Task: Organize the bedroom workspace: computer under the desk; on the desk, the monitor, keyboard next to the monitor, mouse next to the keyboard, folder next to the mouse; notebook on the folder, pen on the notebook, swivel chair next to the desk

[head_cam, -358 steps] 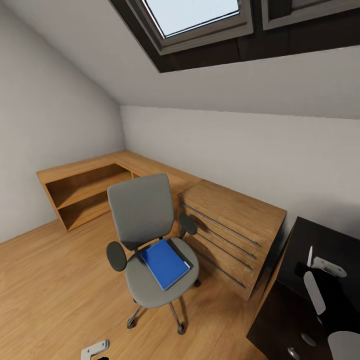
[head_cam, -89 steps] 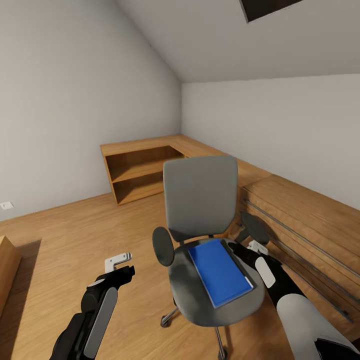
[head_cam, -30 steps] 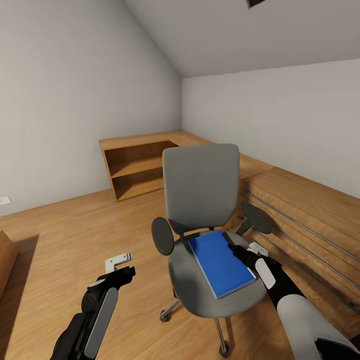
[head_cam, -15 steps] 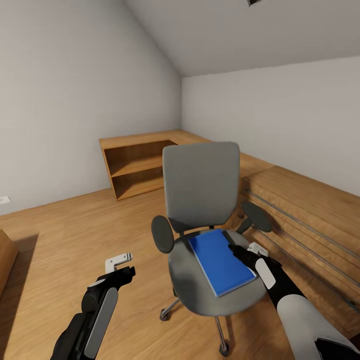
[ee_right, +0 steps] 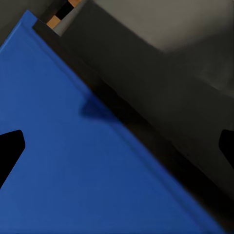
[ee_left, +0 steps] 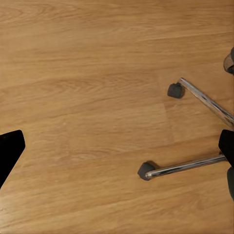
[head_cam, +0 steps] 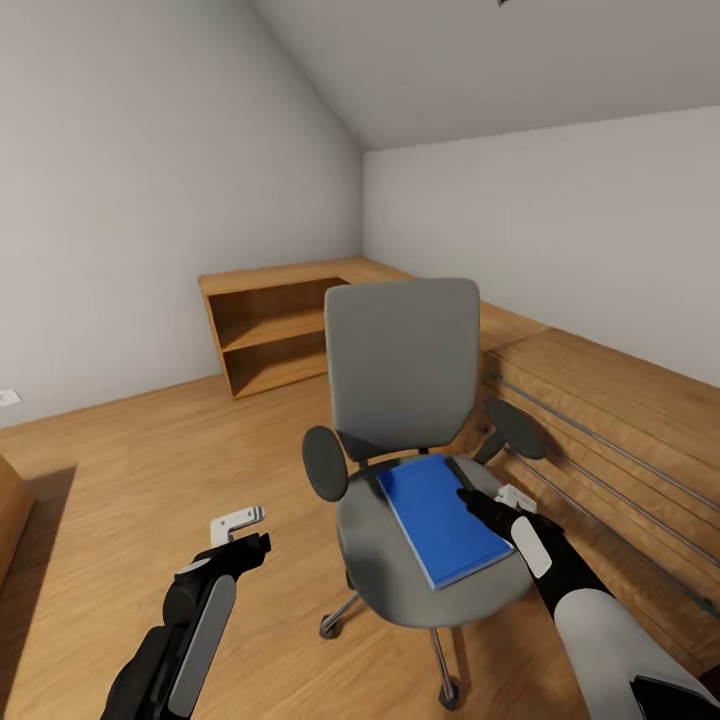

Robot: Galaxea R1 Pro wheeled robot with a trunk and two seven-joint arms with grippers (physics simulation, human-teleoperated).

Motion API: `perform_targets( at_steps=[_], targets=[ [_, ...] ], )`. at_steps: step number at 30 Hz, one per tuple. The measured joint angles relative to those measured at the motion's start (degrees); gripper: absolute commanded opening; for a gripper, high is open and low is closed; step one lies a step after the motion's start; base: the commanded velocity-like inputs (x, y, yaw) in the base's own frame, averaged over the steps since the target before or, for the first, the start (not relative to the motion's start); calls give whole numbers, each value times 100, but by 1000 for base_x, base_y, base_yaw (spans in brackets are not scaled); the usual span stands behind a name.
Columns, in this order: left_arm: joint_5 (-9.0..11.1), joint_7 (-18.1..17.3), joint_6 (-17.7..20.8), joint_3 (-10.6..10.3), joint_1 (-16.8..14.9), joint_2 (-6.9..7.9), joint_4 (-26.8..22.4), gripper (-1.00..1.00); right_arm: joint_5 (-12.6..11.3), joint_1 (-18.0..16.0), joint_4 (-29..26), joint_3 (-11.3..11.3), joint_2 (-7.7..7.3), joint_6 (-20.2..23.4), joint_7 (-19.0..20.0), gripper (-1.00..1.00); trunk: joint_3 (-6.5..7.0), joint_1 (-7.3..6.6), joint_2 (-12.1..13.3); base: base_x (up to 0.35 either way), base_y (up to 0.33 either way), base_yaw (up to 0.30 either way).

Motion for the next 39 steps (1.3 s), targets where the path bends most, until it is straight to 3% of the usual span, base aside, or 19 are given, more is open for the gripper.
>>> perform_targets(
  at_steps=[8, 12, 32, 39],
  targets=[
    [0, -1, 0, 4, 0, 0, -1, 100, 0, 0, 0, 2, 0, 0, -4, 100, 0, 0, 0, 0, 0, 0],
    [0, -1, 0, 5, 1, 0, -1, 100, -18, -5, -23, 1, -1, 3, 9, 100, -70, 86, -160, 0, 0, 0],
    [9, -9, 2, 10, 1, 13, 78, 100, -14, -4, -26, 0, -1, 3, 8, 100, -71, 87, -161, -1, 0, 0],
    [1, -18, -9, 21, 0, 17, 158, 100, -45, -4, -27, 8, 0, 2, 7, 100, -71, 88, -161, -172, 0, 0]
  ],
)
